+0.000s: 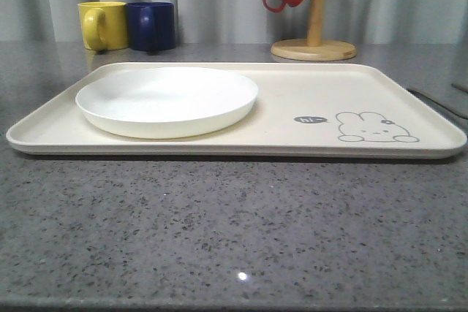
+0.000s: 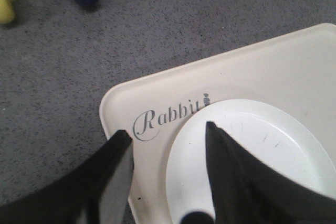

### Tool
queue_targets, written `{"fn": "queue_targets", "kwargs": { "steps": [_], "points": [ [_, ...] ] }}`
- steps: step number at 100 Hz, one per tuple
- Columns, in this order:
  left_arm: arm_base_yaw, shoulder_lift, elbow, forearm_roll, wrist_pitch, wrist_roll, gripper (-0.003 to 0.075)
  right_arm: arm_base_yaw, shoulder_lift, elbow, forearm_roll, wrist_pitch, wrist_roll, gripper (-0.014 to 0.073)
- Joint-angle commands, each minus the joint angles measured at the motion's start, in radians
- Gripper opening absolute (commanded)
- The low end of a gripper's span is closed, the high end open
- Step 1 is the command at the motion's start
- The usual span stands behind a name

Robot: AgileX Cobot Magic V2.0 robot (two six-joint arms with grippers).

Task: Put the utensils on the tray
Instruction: 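Open the left gripper and raise it away from the plate, then lower the right gripper onto the silver fork and grasp it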

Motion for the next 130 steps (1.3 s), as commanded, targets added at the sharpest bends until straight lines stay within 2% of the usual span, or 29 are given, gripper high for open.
{"fn": "queue_targets", "kwargs": {
  "steps": [1,24,52,74,95,102,108,124,130],
  "points": [
    [-0.006,-0.123,0.078,-0.015,-0.172,-0.009,0.0318,-0.001,-0.023,-0.018,-0.001,-0.077,-0.002,-0.0076],
    [-0.006,-0.413,0.411,0.005,-0.440,-0.009,0.0318,-0.001,-0.023,-0.018,-0.001,-0.077,-0.002,-0.0076],
    [-0.006,-0.735,0.710,0.005,-0.597,-0.009,0.0318,-0.001,-0.023,-0.018,-0.001,-0.077,-0.002,-0.0076],
    [-0.006,-0.952,0.848,0.022,-0.634,-0.009,0.0318,-0.001,-0.023,-0.018,-0.001,-0.086,-0.002,-0.0076],
    [-0.006,-1.057,0.912,0.046,-0.631,-0.009,0.0310,-0.001,-0.023,-0.018,-0.001,-0.162,-0.002,-0.0076],
    [-0.006,-1.070,0.921,0.046,-0.631,-0.009,0.0265,-0.001,-0.023,-0.018,-0.001,-0.194,-0.002,-0.0076],
    [-0.006,-1.072,0.923,0.046,-0.628,-0.009,0.0195,-0.001,-0.023,-0.022,-0.001,-0.192,-0.002,-0.0076],
    [-0.006,-1.072,0.923,0.046,-0.626,-0.009,-0.0020,-0.001,-0.012,-0.090,-0.001,-0.072,-0.002,-0.0076],
    [-0.006,-1.072,0.923,0.046,-0.626,-0.009,-0.0017,-0.001,0.010,-0.135,-0.001,-0.029,-0.002,-0.0076]
  ]
}}
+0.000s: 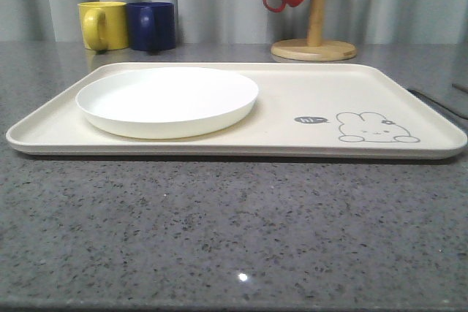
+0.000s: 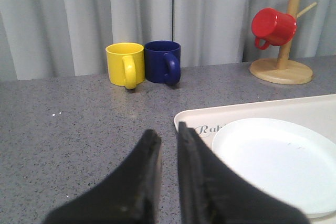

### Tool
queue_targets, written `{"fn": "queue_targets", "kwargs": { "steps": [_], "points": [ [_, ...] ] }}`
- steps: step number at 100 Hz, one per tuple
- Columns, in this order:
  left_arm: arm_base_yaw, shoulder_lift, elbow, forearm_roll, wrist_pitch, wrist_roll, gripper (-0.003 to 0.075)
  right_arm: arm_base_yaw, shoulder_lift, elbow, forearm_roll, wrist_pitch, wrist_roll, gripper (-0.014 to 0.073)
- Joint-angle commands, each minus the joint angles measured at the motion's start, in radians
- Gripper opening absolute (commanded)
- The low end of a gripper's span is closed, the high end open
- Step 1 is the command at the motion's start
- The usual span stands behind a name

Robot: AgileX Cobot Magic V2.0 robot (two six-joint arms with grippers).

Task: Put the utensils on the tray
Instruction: 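Lower the right gripper onto the silver fork and grasp it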

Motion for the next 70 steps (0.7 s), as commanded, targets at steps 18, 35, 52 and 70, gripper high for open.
{"fn": "queue_targets", "kwargs": {
  "steps": [18,35,52,70],
  "points": [
    [-0.006,0.005,-0.029,-0.006,-0.072,-0.009,-0.0018,-0.001,0.152,-0.294,-0.001,0.222,-0.002,-0.0076],
    [-0.006,0.005,-0.029,-0.006,-0.068,-0.009,-0.0018,-0.001,0.374,-0.529,0.005,0.474,-0.002,-0.0076],
    [-0.006,0.005,-0.029,-0.006,-0.068,-0.009,-0.0018,-0.001,0.591,-0.741,0.020,0.650,-0.002,-0.0076],
    [-0.006,0.005,-0.029,-0.006,-0.068,-0.009,-0.0018,-0.001,0.777,-0.884,0.033,0.750,-0.002,-0.0076]
  ]
}}
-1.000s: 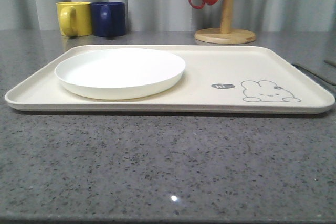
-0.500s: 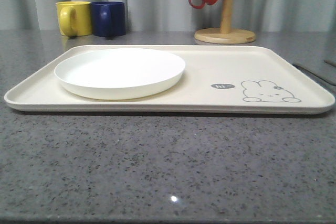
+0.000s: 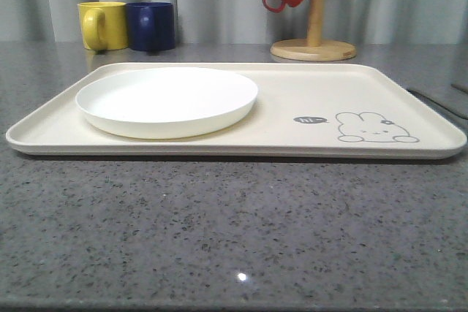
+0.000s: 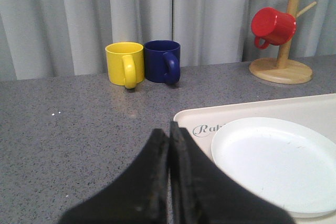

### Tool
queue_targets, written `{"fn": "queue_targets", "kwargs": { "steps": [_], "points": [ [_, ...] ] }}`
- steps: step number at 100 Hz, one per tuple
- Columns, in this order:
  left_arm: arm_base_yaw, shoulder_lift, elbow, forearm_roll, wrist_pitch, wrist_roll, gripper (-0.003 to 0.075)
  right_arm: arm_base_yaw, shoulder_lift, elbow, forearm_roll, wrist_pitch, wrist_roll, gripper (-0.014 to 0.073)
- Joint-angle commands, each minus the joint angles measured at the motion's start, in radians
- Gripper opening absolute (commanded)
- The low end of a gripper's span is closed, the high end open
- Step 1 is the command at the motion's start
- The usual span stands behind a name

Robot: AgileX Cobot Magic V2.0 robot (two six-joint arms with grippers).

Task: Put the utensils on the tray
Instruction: 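Lower the right gripper onto the silver fork and grasp it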

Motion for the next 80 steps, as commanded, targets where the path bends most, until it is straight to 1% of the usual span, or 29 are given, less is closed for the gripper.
{"fn": "queue_targets", "kwargs": {
  "steps": [1,15,20,27,42,49,66,80],
  "points": [
    [-0.006,0.005,-0.029,-0.006,-0.068,-0.009,-0.0018,-0.001,0.086,-0.085,0.005,-0.018,-0.002,-0.0076],
    [-0.006,0.005,-0.029,-0.006,-0.068,-0.009,-0.0018,-0.001,0.164,-0.101,0.006,-0.015,-0.002,-0.0073],
    [-0.006,0.005,-0.029,-0.006,-0.068,-0.009,-0.0018,-0.001,0.185,-0.101,0.007,-0.001,-0.003,-0.0054],
    [-0.006,0.005,-0.029,-0.006,-0.068,-0.009,-0.0018,-0.001,0.210,-0.101,0.008,0.025,-0.003,0.0008],
    [-0.006,0.005,-0.029,-0.006,-0.068,-0.009,-0.0018,-0.001,0.243,-0.101,0.008,0.090,-0.021,0.0205],
    [-0.006,0.005,-0.029,-0.006,-0.068,-0.009,-0.0018,-0.001,0.247,-0.101,0.008,0.105,-0.021,0.0256],
    [-0.006,0.005,-0.029,-0.006,-0.068,-0.009,-0.0018,-0.001,0.250,-0.101,0.029,0.098,-0.048,0.0260],
    [-0.006,0.005,-0.029,-0.006,-0.068,-0.009,-0.0018,0.000,0.304,-0.128,0.114,0.108,-0.124,0.0260]
  ]
}}
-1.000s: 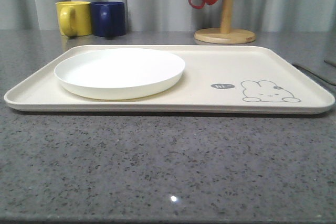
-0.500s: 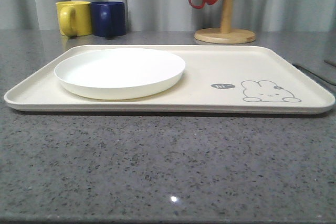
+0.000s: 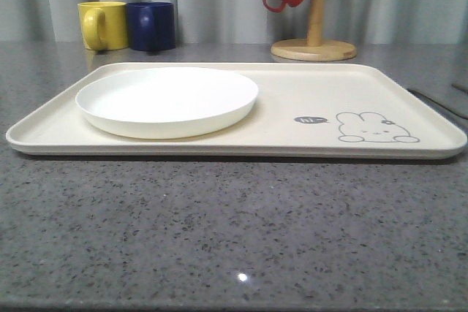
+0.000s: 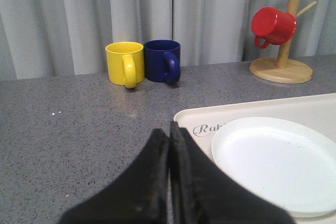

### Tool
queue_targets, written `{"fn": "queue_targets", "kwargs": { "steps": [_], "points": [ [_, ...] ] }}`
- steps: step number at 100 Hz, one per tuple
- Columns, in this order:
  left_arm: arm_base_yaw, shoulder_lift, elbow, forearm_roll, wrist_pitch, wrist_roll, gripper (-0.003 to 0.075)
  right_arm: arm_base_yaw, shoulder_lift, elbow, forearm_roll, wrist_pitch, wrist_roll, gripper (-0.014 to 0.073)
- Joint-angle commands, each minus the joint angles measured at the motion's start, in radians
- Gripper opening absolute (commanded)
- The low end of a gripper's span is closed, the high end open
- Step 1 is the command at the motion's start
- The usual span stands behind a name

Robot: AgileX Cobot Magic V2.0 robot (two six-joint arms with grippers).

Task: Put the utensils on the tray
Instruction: 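Lower the right gripper onto the silver fork and grasp it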

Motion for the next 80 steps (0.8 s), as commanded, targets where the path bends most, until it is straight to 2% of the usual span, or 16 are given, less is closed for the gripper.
{"fn": "queue_targets", "kwargs": {
  "steps": [1,17,45,80],
  "points": [
    [-0.006,0.005,-0.029,-0.006,-0.070,-0.009,-0.0018,0.000,0.034,-0.060,0.063,-0.038,-0.062,0.0260],
    [-0.006,0.005,-0.029,-0.006,-0.070,-0.009,-0.0018,0.004,0.150,-0.129,0.136,-0.024,-0.091,0.0260],
    [-0.006,0.005,-0.029,-0.006,-0.070,-0.009,-0.0018,0.110,0.351,-0.236,0.107,-0.049,-0.092,0.0260],
    [-0.006,0.005,-0.029,-0.006,-0.070,-0.009,-0.0018,0.116,0.506,-0.290,0.099,-0.079,-0.091,0.0260]
  ]
}}
